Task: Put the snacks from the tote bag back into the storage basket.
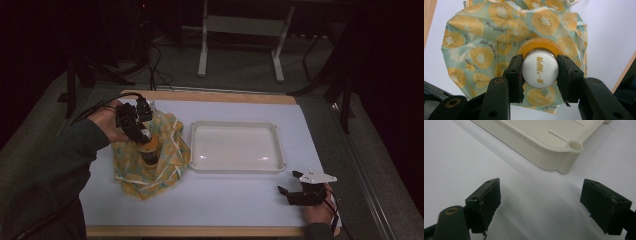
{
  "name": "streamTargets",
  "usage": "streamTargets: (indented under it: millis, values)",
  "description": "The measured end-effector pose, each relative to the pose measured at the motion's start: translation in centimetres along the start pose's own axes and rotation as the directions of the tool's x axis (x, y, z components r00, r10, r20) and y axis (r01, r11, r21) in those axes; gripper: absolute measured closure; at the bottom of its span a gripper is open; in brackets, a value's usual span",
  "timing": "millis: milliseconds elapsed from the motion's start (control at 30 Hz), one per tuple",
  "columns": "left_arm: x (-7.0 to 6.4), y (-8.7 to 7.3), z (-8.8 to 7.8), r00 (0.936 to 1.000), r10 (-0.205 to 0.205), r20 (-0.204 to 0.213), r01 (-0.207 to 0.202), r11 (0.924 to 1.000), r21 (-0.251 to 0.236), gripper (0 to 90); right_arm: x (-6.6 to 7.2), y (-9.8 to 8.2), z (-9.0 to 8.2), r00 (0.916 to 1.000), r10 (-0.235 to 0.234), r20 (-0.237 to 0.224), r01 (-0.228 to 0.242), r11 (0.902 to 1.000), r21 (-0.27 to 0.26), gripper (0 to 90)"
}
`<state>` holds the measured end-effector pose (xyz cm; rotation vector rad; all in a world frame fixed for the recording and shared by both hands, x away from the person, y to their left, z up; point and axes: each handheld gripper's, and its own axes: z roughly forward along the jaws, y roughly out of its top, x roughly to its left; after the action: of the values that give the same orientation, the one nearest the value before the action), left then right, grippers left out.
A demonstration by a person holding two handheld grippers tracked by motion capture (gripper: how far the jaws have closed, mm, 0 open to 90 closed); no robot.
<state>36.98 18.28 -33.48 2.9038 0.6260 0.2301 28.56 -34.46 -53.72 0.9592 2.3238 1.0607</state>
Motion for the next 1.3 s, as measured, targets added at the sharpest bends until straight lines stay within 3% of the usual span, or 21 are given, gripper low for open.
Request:
streamTargets:
  millis: [867, 1300]
  values:
    - [-0.3, 1.6, -2.7, 0.9995, 0.030, -0.004, -0.030, 0.9993, 0.024, 59.2, 0.0, 0.0, 0.0, 1.0000, 0.001, 0.000, -0.001, 1.0000, 0.003, 16.2]
    - [-0.5, 1.9, -5.1, 0.9990, 0.037, -0.025, -0.037, 0.9993, -0.006, 59.2, 0.0, 0.0, 0.0, 1.0000, -0.002, 0.001, 0.002, 1.0000, 0.004, 16.2]
